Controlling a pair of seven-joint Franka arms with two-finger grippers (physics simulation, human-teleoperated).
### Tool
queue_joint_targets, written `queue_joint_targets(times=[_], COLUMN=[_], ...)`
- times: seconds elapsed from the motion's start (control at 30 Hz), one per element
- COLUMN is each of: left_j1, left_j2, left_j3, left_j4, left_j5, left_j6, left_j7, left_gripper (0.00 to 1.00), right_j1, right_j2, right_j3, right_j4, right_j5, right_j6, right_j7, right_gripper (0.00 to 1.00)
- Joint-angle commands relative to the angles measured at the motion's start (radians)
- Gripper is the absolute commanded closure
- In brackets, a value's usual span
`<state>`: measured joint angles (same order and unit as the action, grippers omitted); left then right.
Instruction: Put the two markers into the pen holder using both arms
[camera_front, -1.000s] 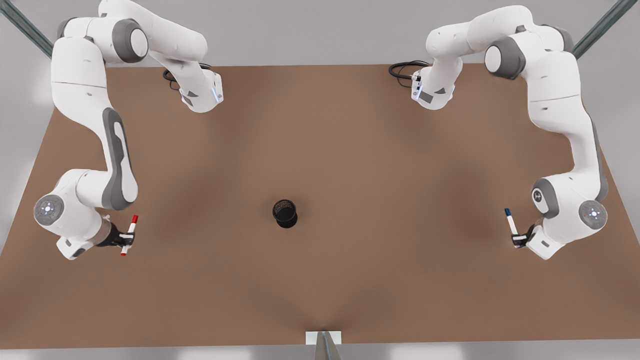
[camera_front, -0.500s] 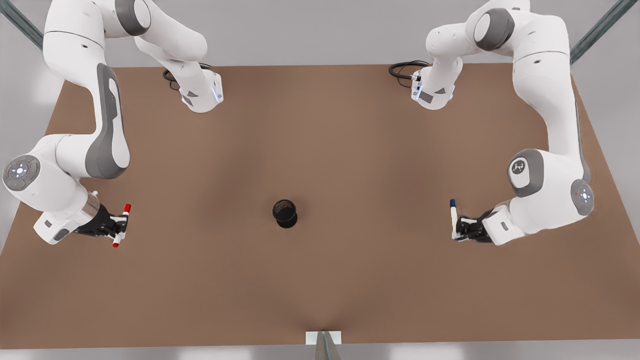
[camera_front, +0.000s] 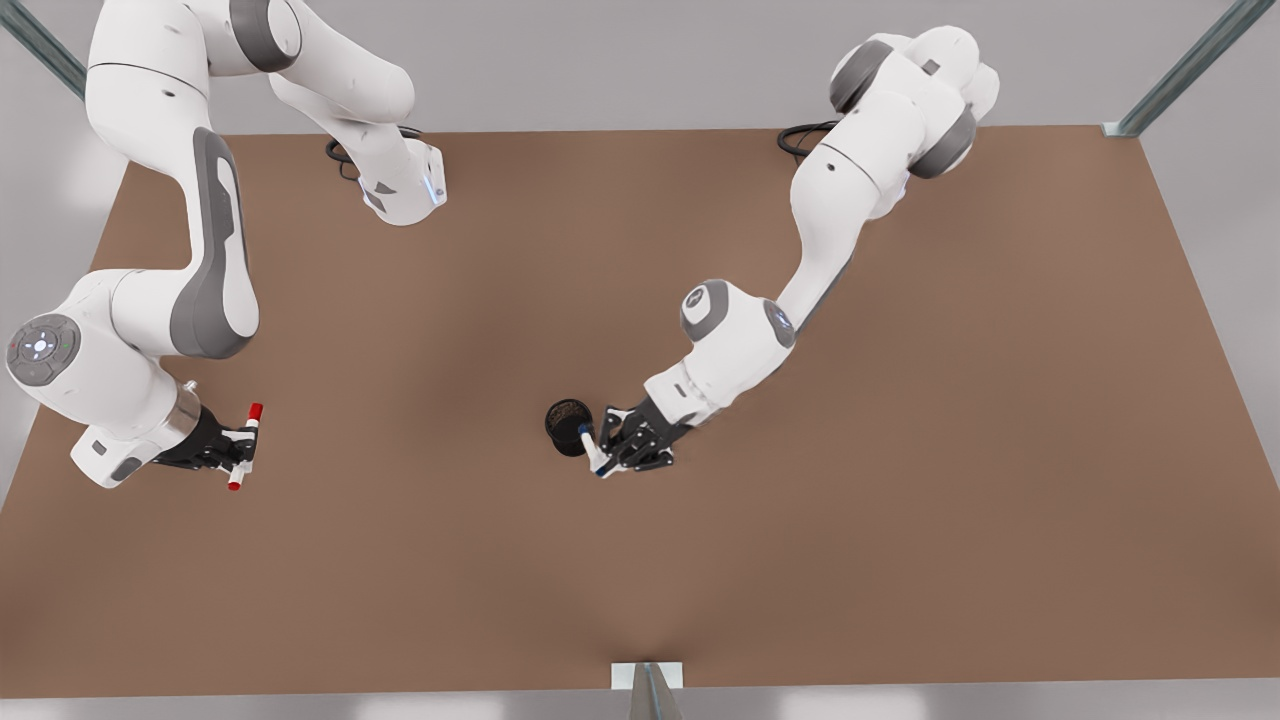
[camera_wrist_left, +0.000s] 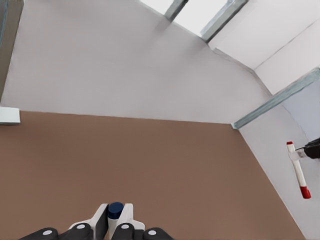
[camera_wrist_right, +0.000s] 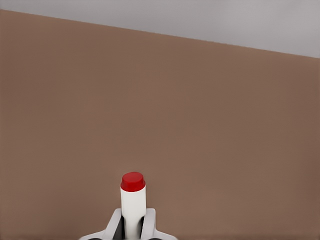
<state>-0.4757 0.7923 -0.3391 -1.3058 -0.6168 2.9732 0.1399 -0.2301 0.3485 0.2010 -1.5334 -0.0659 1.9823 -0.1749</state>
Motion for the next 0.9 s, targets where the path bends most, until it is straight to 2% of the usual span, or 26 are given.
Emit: queue_joint_targets(times=[0.0,0.07,0.27,0.6,0.67,0.87], left_j1=[-0.032,-0.093,-0.124,-0.173,-0.251,-0.334], left_j2=[0.022,0.048,-0.004,0.041,0.050,0.070], left_j3=[0.009,0.035,0.037,0.058,0.132,0.226], left_j4=[0.020,0.043,-0.161,-0.175,-0.173,-0.194], left_j5=[-0.015,-0.014,-0.012,-0.012,-0.015,-0.012], left_j6=[0.297,0.328,0.375,0.437,0.441,0.441], left_j7=[-0.223,-0.232,-0.180,-0.034,-0.034,-0.025], left_gripper=[0.79,0.79,0.79,0.79,0.79,0.79], right_j1=[0.000,0.000,0.000,-0.002,-0.002,-0.008], right_j2=[0.000,0.000,0.004,0.006,0.006,0.010], right_j3=[0.000,0.000,-0.006,-0.009,-0.009,-0.008], right_j4=[0.001,0.001,0.001,0.001,0.001,0.002], right_j5=[-0.009,-0.009,-0.009,-0.009,-0.009,-0.009], right_j6=[-0.003,-0.003,0.001,0.004,0.006,0.007], right_j7=[0.015,0.015,0.000,-0.012,-0.012,-0.020], right_gripper=[0.78,0.77,0.78,0.77,0.77,0.77])
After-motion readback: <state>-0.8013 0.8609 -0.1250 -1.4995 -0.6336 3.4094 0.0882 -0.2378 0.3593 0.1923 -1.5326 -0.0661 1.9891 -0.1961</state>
